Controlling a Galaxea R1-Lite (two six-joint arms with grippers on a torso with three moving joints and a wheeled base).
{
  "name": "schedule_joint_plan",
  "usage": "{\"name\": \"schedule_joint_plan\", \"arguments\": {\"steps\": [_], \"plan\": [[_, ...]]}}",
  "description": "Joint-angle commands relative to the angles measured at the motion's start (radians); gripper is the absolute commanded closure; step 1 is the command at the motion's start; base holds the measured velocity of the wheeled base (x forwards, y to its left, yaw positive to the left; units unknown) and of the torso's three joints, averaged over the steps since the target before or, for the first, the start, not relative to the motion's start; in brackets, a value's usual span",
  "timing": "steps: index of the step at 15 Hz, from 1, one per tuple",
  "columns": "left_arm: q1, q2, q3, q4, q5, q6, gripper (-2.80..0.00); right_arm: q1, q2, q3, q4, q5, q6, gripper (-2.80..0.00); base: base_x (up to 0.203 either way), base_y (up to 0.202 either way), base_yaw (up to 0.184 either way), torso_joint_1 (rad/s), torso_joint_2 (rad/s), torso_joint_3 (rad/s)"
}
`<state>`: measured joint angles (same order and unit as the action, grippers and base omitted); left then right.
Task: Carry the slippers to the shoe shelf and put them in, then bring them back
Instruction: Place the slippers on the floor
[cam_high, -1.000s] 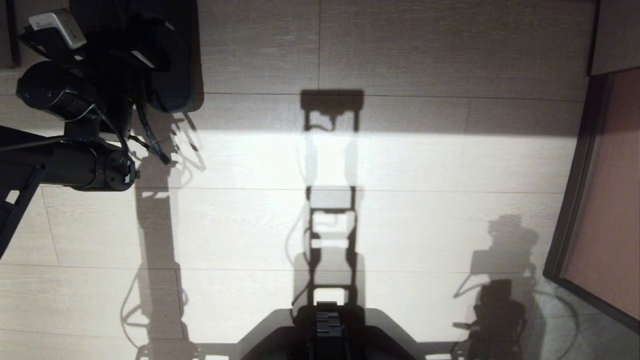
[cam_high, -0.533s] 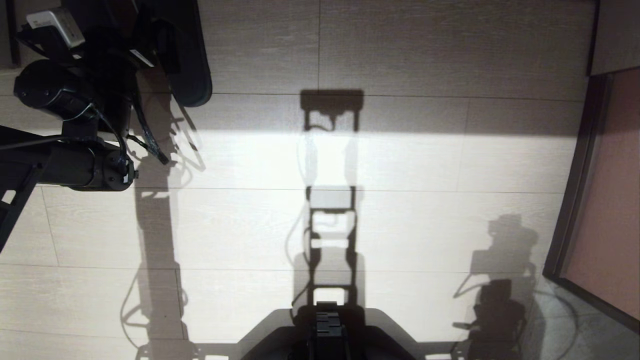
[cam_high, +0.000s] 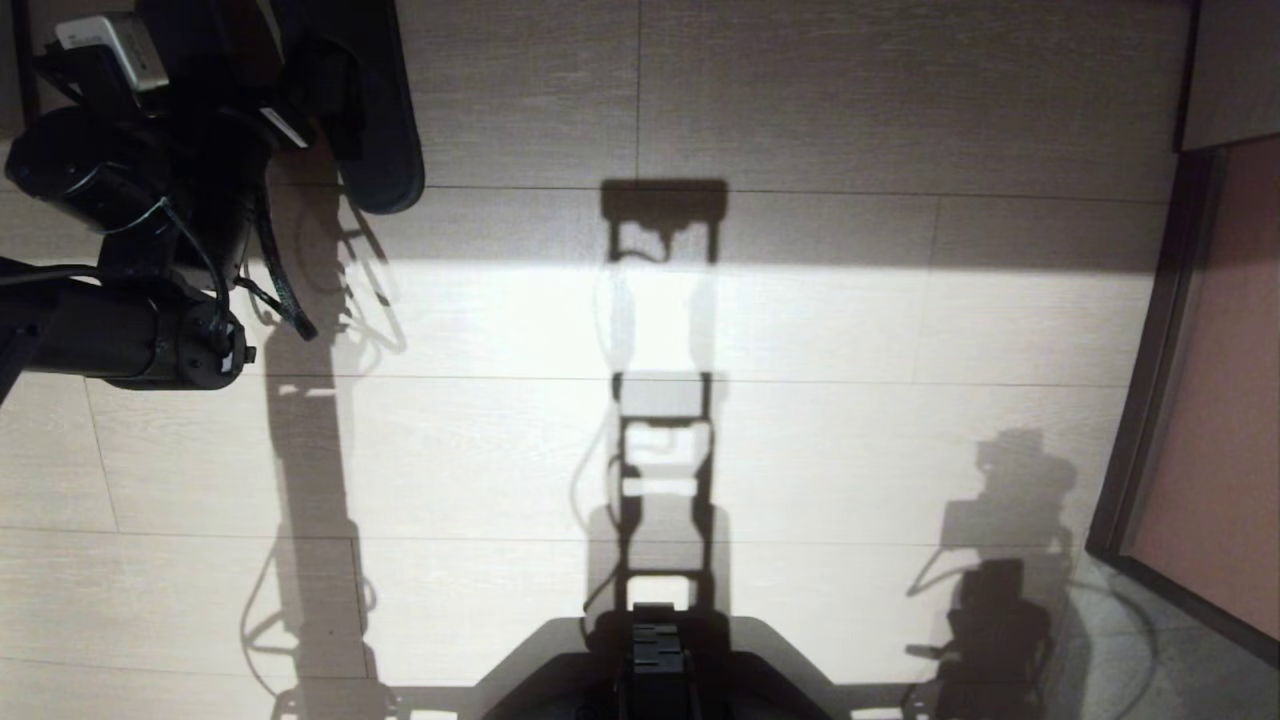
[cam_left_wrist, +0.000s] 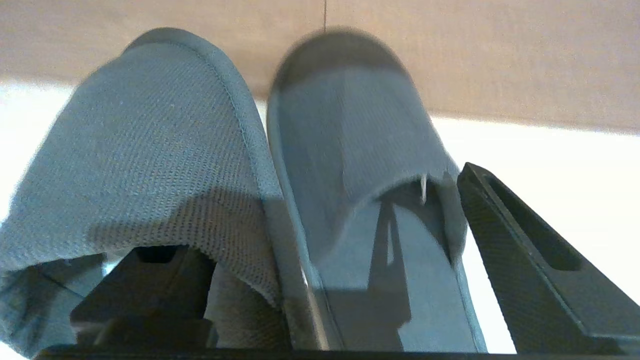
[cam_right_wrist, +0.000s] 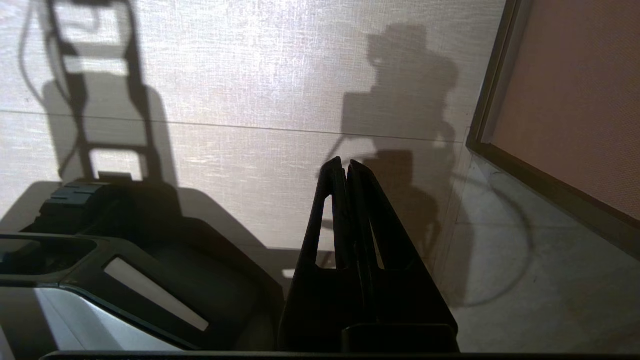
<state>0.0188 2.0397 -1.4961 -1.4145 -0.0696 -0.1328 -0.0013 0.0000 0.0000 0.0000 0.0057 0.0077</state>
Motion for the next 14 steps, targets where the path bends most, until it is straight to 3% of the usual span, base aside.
{"name": "schedule_joint_plan", "arguments": {"steps": [1, 7, 10, 14], "plan": [[0.001, -0.037, 0.032, 0.009, -0.008, -0.005, -2.80, 0.000, -0.002, 0.000, 0.000, 0.000, 0.000, 0.00, 0.000, 0.000, 0.000, 0.000, 0.00, 0.000], [0.001, -0.089, 0.096, 0.097, -0.038, -0.005, -2.80, 0.000, -0.002, 0.000, 0.000, 0.000, 0.000, 0.00, 0.000, 0.000, 0.000, 0.000, 0.00, 0.000], [0.002, -0.138, 0.120, 0.197, -0.045, -0.003, -2.80, 0.000, -0.002, 0.000, 0.000, 0.000, 0.000, 0.00, 0.000, 0.000, 0.000, 0.000, 0.00, 0.000], [0.006, -0.146, 0.125, 0.211, -0.057, -0.004, -2.80, 0.000, -0.002, 0.000, 0.000, 0.000, 0.000, 0.00, 0.000, 0.000, 0.000, 0.000, 0.00, 0.000]]}}
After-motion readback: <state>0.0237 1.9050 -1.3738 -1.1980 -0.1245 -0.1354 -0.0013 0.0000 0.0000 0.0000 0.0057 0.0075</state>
